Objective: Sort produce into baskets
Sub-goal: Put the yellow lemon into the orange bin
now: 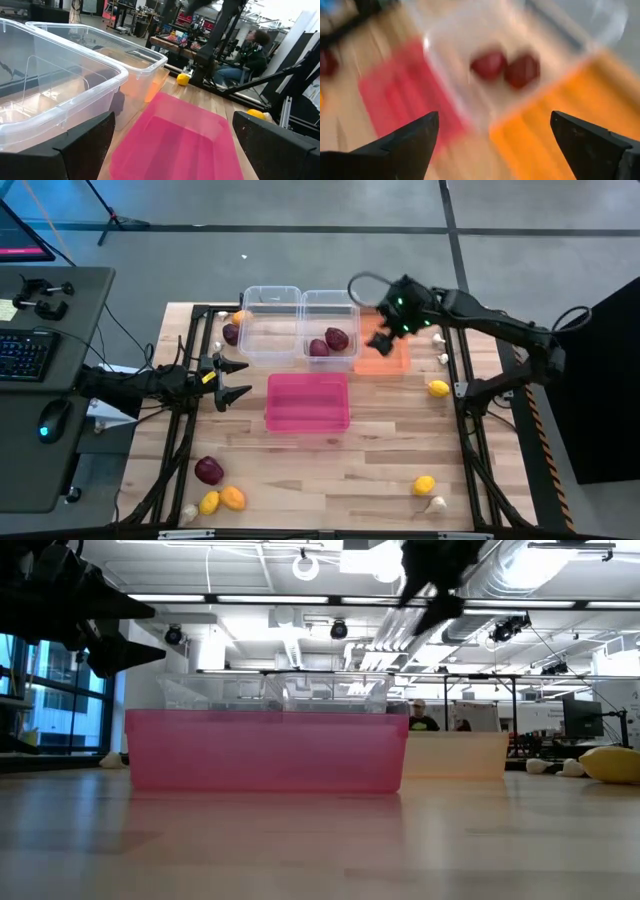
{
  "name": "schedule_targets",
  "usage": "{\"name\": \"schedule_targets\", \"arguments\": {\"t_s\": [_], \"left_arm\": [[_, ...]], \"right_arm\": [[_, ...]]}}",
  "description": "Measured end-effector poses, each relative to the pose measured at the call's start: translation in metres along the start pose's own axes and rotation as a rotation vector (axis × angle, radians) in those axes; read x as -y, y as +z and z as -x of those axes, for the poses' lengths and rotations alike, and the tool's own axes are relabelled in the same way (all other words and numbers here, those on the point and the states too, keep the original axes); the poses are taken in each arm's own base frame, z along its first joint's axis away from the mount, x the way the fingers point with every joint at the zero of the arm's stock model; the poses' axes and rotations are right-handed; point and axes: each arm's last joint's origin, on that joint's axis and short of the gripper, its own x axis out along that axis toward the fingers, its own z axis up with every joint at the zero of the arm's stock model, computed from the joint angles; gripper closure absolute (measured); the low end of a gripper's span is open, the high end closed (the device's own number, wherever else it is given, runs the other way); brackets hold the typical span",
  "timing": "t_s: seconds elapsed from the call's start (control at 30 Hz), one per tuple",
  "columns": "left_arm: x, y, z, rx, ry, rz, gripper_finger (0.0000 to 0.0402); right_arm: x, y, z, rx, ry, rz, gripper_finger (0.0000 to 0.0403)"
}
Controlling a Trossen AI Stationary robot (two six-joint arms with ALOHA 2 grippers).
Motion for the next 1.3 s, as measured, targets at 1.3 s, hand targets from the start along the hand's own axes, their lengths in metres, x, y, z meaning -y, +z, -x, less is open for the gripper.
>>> {"name": "schedule_targets", "arguments": {"t_s": [1.3], "left_arm": [[0.000, 0.000, 0.000, 0.000, 0.000, 0.000, 0.0011]], "right_arm": [[0.039, -0.184, -0.094, -0.981, -0.418, 0.077, 0.0031]]}}
